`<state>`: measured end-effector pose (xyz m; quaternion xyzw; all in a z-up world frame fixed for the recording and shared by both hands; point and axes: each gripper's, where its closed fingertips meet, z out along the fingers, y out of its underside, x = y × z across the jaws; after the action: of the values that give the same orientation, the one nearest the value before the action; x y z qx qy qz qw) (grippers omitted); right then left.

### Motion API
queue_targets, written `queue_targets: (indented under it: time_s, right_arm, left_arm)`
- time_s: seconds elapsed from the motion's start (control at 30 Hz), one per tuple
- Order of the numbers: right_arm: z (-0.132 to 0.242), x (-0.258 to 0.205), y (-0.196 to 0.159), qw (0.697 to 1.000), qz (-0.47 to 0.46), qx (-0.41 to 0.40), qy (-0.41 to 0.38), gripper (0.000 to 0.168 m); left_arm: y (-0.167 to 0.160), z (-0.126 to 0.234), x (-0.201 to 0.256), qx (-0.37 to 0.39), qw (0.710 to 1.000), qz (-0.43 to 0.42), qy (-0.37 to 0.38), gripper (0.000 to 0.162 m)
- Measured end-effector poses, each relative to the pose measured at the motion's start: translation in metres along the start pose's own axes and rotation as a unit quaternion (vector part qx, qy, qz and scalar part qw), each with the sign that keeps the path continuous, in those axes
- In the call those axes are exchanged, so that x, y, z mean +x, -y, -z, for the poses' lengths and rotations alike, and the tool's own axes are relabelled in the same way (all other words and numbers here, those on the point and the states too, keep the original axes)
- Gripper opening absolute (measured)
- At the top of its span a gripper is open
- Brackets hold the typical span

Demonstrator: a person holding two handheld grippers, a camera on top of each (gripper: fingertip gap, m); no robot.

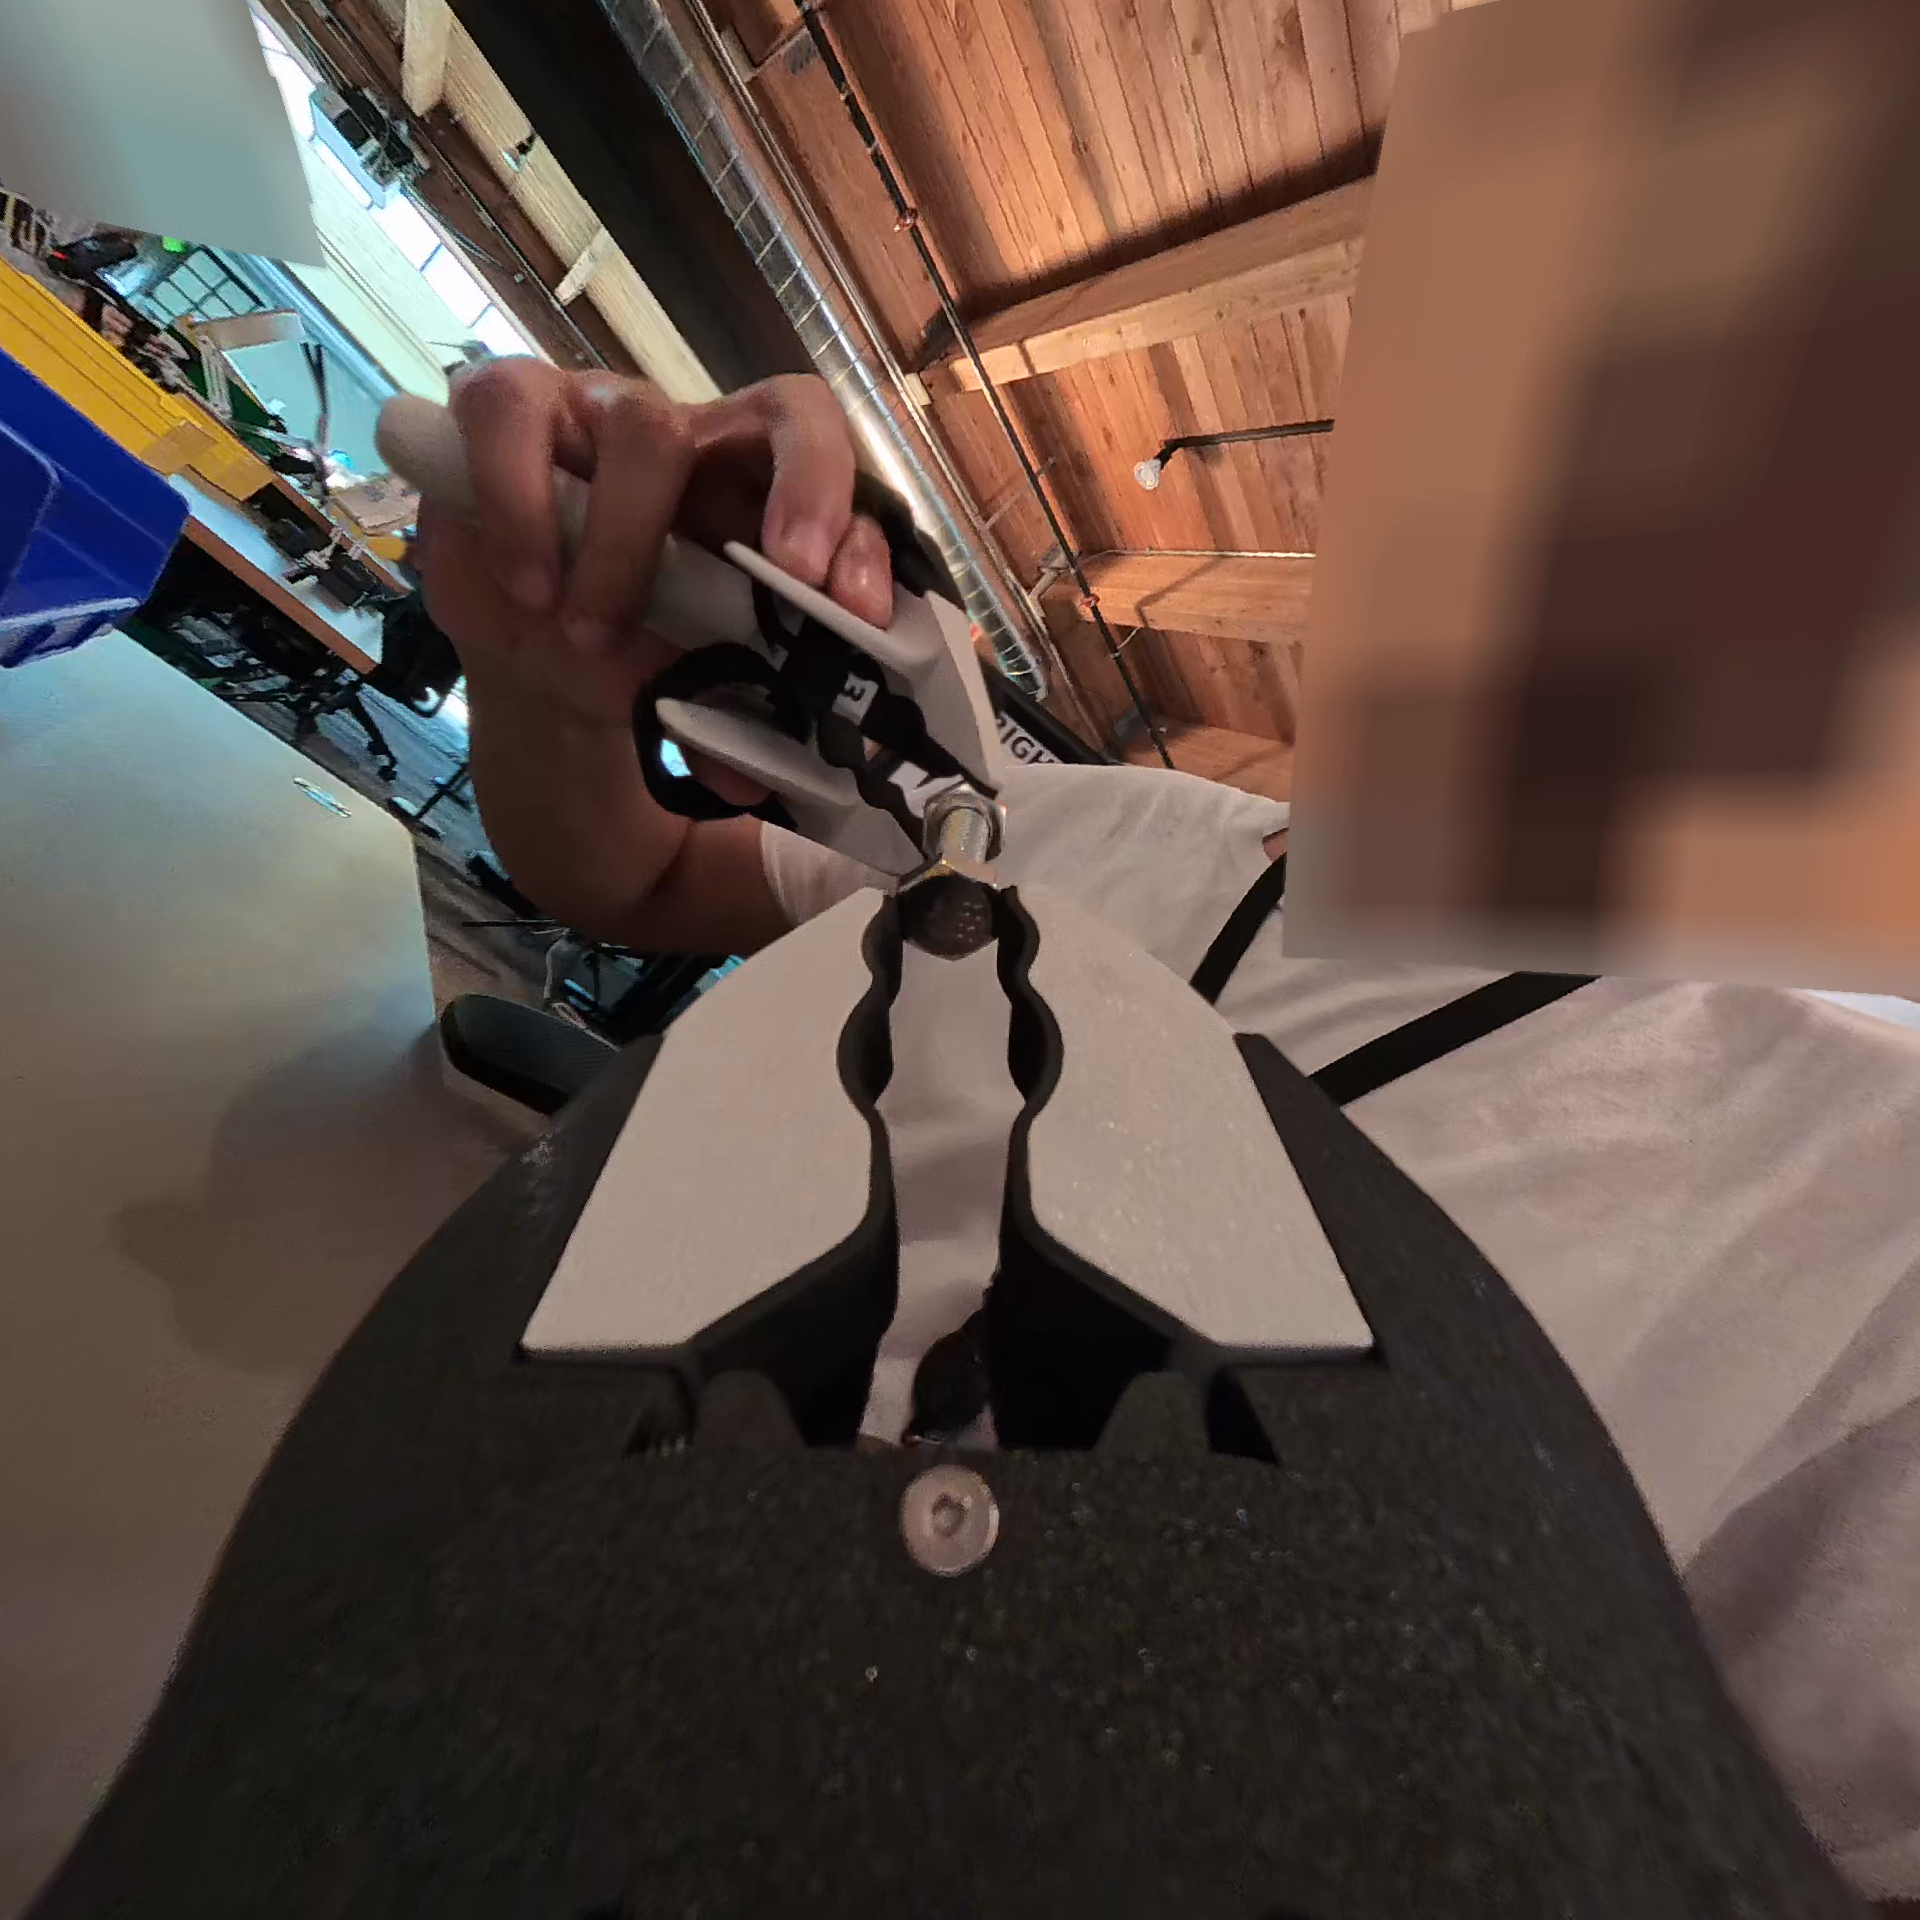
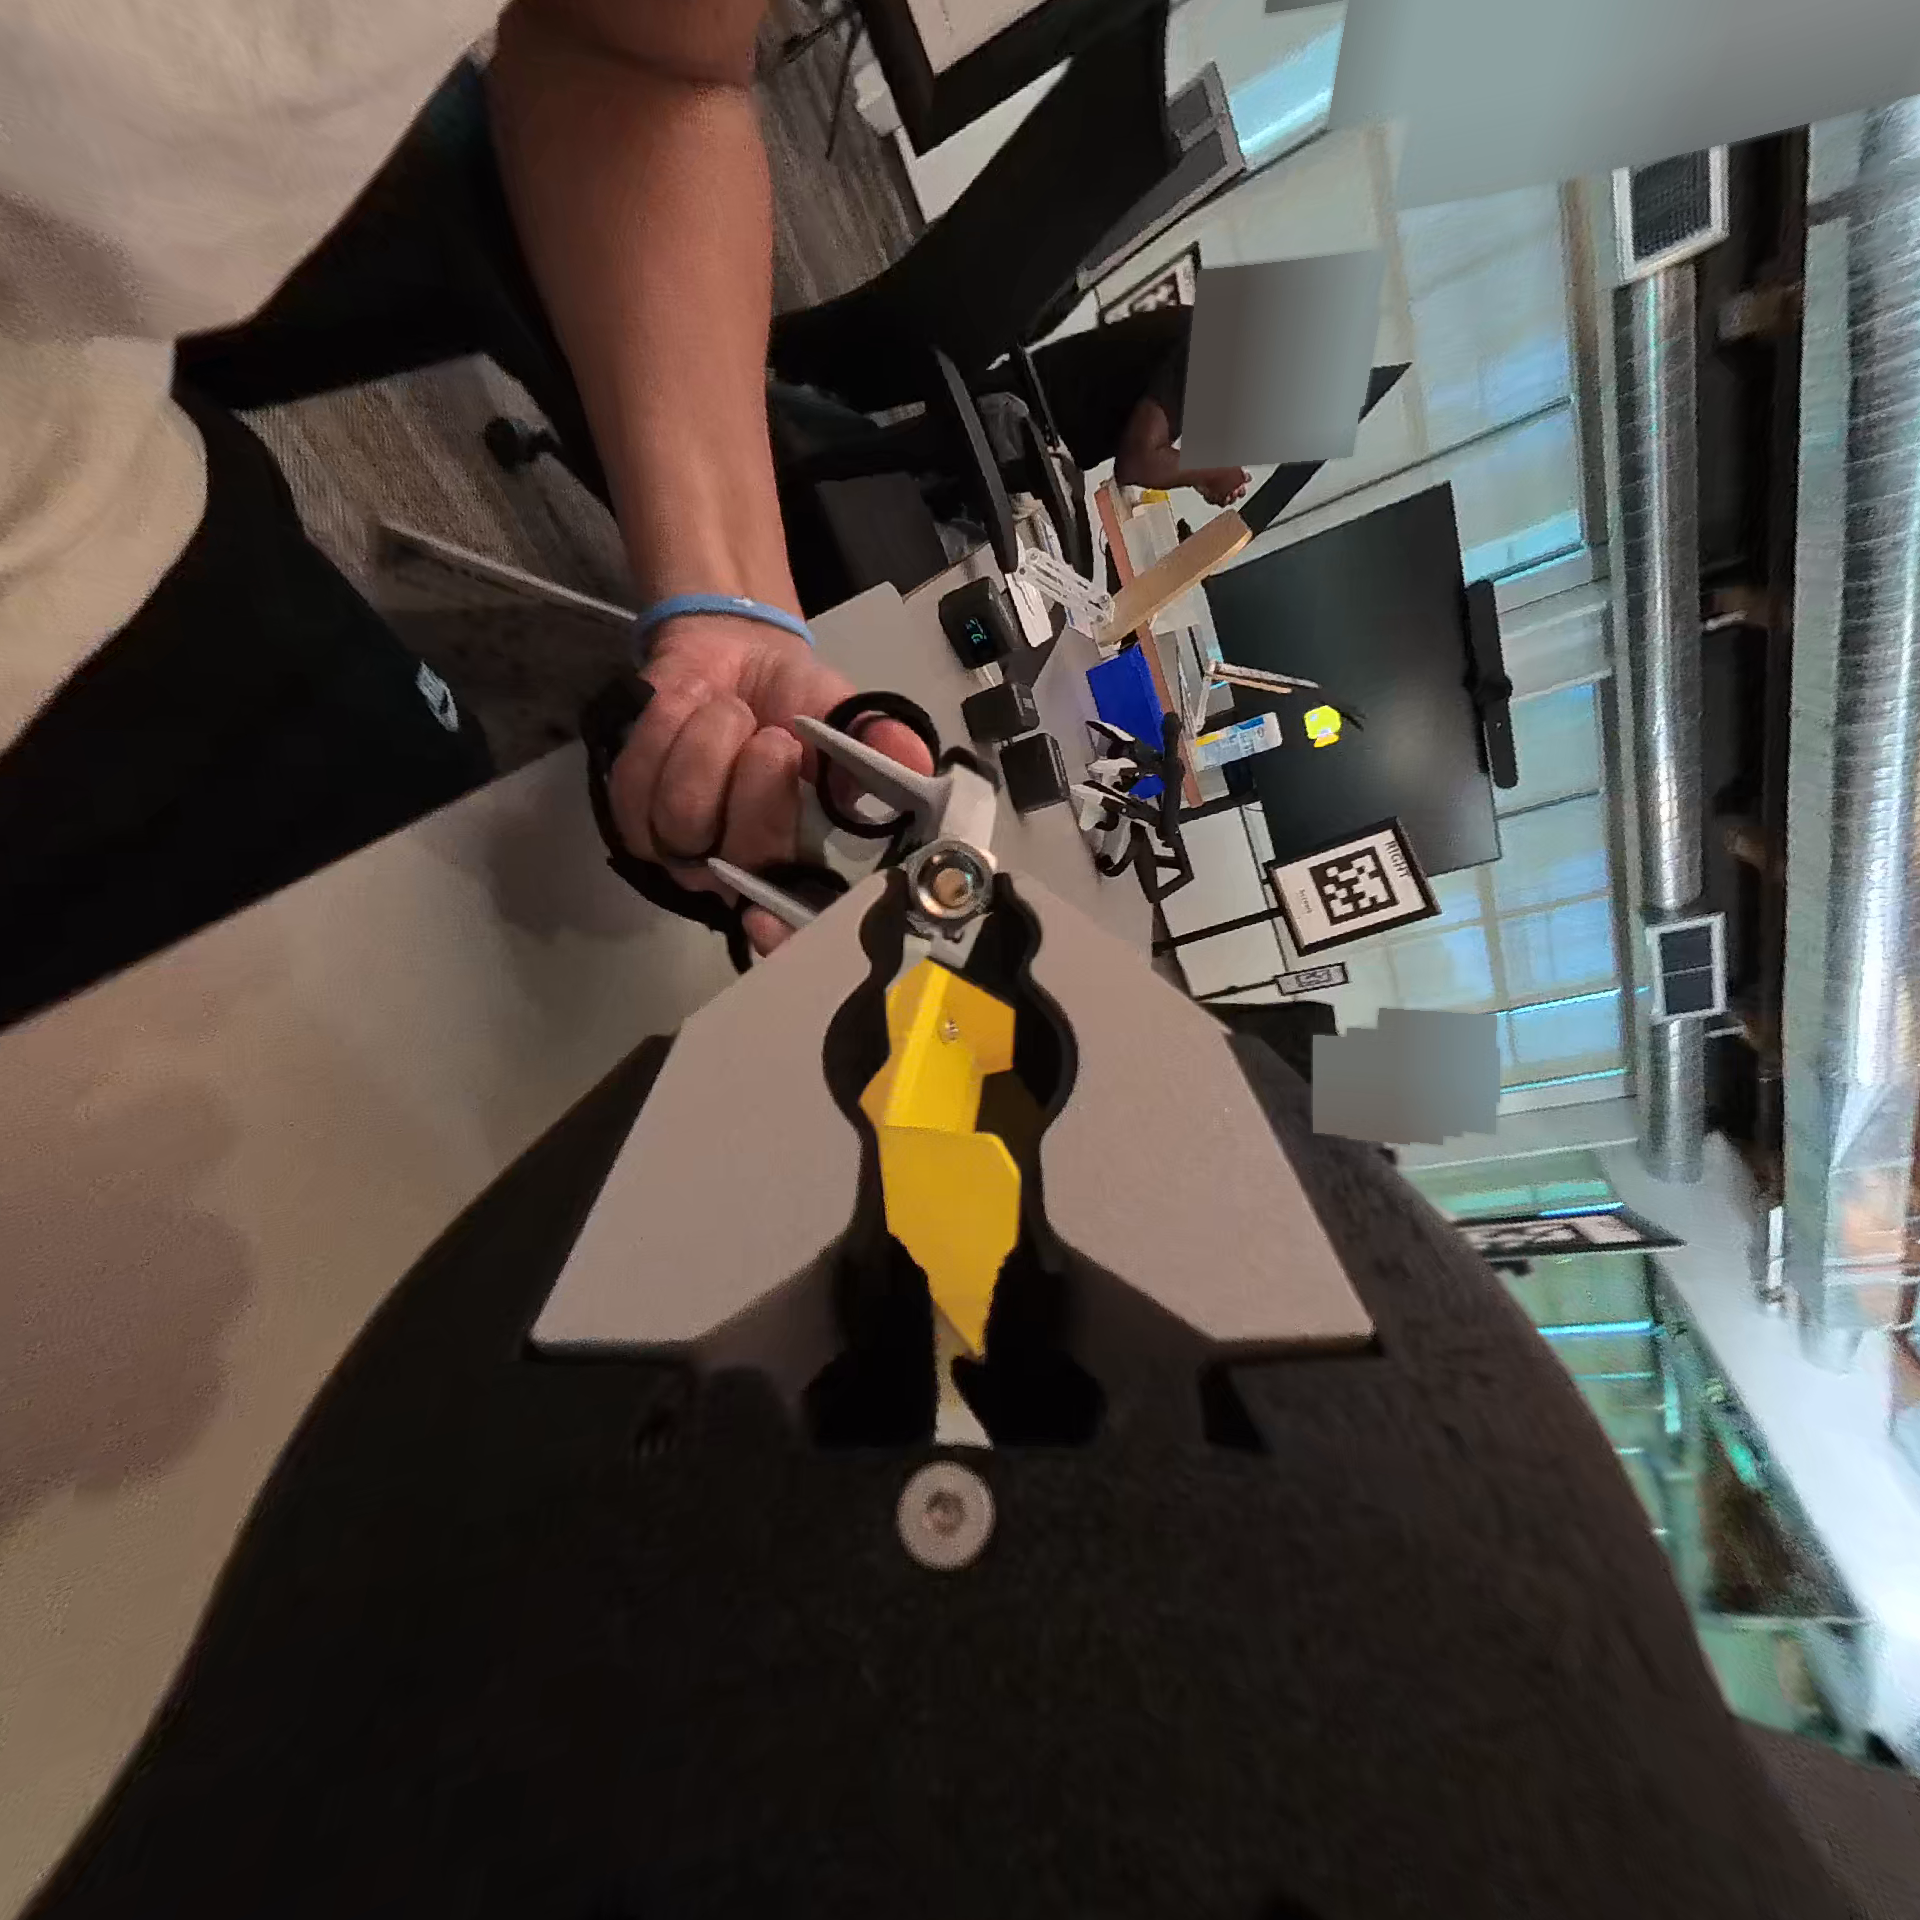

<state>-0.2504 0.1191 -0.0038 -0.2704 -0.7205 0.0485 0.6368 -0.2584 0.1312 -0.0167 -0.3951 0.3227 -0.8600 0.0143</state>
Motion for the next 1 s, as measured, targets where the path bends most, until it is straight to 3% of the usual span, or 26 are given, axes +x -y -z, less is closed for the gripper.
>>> queue_targets:
  time_s: [0.27,0.5,0.73,1.0]
  right_arm:
    - [0.003,0.002,-0.008,0.967,-0.239,0.065,-0.052,0.017]
    - [0.005,0.009,-0.018,0.902,-0.408,0.12,-0.07,0.016]
    - [0.002,0.005,-0.041,0.785,-0.593,0.161,-0.082,0.016]
    - [-0.003,-0.015,-0.063,0.631,-0.757,0.158,-0.055,0.016]
  left_arm:
    - [0.003,-0.001,-0.004,0.001,0.996,-0.069,0.051,0.017]
    - [0.011,-0.001,-0.006,0.015,0.983,-0.146,0.111,0.017]
    - [0.019,0.011,-0.018,-0.017,0.934,-0.271,0.233,0.017]
    - [0.014,0.024,-0.037,-0.135,0.828,-0.416,0.351,0.017]
